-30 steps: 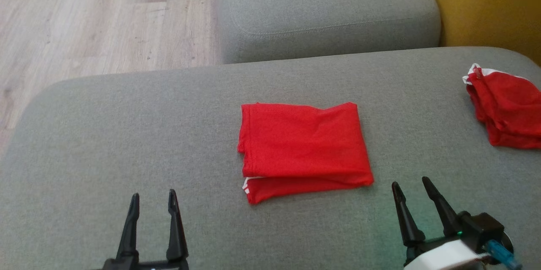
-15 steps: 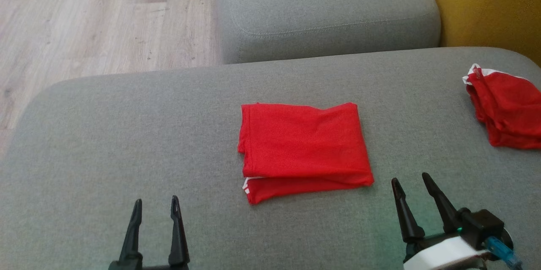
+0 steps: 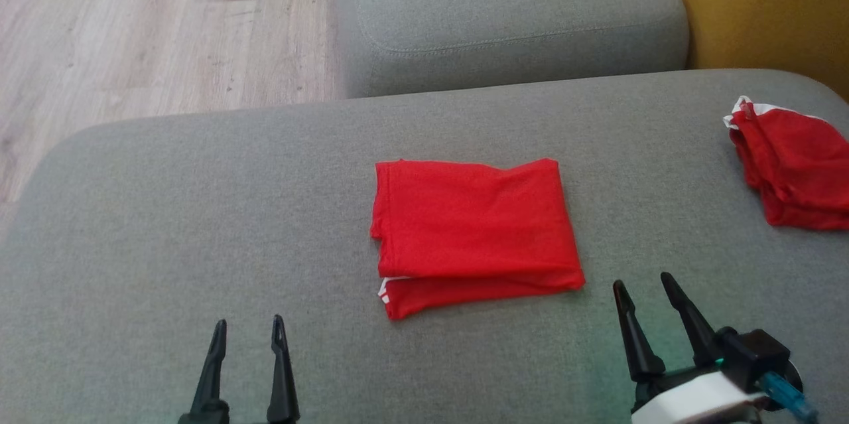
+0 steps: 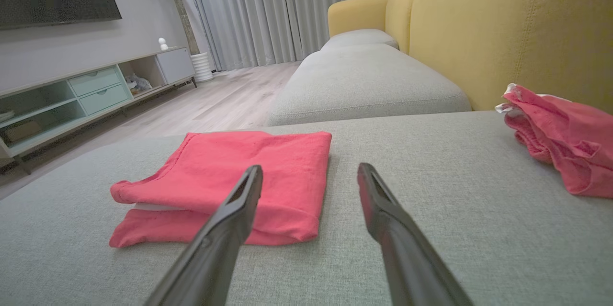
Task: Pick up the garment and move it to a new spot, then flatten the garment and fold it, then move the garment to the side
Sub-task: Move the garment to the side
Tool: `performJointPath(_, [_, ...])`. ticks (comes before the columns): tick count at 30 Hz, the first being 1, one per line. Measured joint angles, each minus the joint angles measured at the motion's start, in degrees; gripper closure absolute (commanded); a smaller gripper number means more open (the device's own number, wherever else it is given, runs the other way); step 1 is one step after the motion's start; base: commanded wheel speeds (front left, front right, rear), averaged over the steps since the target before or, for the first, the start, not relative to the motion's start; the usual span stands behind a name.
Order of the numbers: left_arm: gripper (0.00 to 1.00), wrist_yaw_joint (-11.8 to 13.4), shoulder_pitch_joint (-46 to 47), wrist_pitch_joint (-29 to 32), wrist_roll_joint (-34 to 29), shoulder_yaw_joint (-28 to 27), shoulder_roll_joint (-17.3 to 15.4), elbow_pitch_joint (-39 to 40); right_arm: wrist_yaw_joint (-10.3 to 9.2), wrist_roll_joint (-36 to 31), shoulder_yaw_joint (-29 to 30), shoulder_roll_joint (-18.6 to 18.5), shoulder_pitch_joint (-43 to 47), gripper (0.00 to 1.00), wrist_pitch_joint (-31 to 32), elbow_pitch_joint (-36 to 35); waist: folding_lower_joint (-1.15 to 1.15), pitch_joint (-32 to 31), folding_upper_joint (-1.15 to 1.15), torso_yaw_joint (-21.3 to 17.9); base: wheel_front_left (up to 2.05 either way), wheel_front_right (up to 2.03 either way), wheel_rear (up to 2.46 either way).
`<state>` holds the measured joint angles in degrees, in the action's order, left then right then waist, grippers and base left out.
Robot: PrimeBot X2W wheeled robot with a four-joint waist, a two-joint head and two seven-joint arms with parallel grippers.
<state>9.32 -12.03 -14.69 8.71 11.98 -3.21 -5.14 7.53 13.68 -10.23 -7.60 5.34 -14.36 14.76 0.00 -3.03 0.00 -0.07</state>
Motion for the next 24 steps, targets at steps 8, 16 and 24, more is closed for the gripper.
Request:
performJointPath(8, [0.0, 0.09, 0.02, 0.0, -0.73, 0.81, 0.0, 0.03, 0.0, 0.25, -0.35, -0.05, -0.54, 0.0, 0.0, 2.3, 0.0, 1.42, 0.0, 0.39, 0.0, 0.0, 0.0])
performJointPath(16, [0.0, 0.85, 1.32, 0.0, -0.7, 3.14, 0.0, -0.21, 0.0, 4.99, -3.49, -0.89, -13.23, 0.0, 0.03, 13.66, 0.01, 5.8, 0.0, 0.92, 0.0, 0.0, 0.0])
performJointPath(24, [0.0, 1.85, 4.19, 0.0, -0.12, 5.32, 0.01, -1.32, 0.0, 10.44, -6.62, -0.68, -29.55, 0.0, 4.39, 33.48, 0.02, 8.58, 0.0, 2.03, 0.0, 0.0, 0.0])
